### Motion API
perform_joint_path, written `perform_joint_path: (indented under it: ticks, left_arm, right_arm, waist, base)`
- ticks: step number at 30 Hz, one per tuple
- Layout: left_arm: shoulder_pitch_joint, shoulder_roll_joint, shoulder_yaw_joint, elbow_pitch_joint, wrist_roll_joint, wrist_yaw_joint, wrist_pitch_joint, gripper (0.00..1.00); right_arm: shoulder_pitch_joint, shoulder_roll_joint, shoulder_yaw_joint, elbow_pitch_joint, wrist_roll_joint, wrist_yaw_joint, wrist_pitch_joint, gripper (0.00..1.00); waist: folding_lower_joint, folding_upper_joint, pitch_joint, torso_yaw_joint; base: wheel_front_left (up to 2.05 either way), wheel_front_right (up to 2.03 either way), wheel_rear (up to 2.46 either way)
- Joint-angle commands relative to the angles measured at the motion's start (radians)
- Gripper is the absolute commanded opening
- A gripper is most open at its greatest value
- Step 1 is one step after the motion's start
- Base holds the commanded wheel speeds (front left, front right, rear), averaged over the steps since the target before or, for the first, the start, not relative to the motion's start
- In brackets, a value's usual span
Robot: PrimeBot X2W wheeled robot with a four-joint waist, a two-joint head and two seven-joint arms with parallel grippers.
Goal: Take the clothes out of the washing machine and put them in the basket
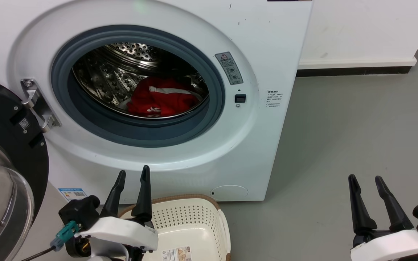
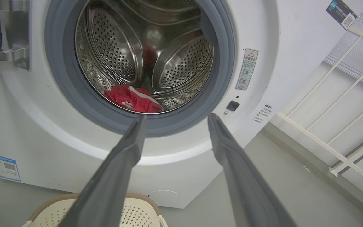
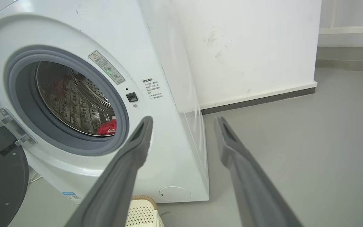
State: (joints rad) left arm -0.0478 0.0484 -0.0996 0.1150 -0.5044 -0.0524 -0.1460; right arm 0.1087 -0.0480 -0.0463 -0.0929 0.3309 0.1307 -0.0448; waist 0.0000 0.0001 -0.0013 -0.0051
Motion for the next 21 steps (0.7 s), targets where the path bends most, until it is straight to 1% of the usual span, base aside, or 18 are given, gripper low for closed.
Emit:
perform_joint_path:
  ticks: [1,21]
  left_arm:
    - [0.0,0.004,-0.005,-0.007,0.029,0.005,-0.011,1.0]
    - [0.015,0.021,-0.018,-0.011,0.228,0.043,-0.056,1.0]
  right_arm:
    - [0.005,-0.004,0.003,-0.02,-0.03,0.0,-0.006,1.0]
    - [0.041,-0.004,0.016,-0.064,-0.189,0.0,0.0,1.0]
  waist:
    - [0.0,-0.0001,-0.001,0.001]
    - [0.0,-0.0001,0.0,0.009]
  base:
    - [0.0,0.0,0.0]
    - [0.0,0.0,0.0]
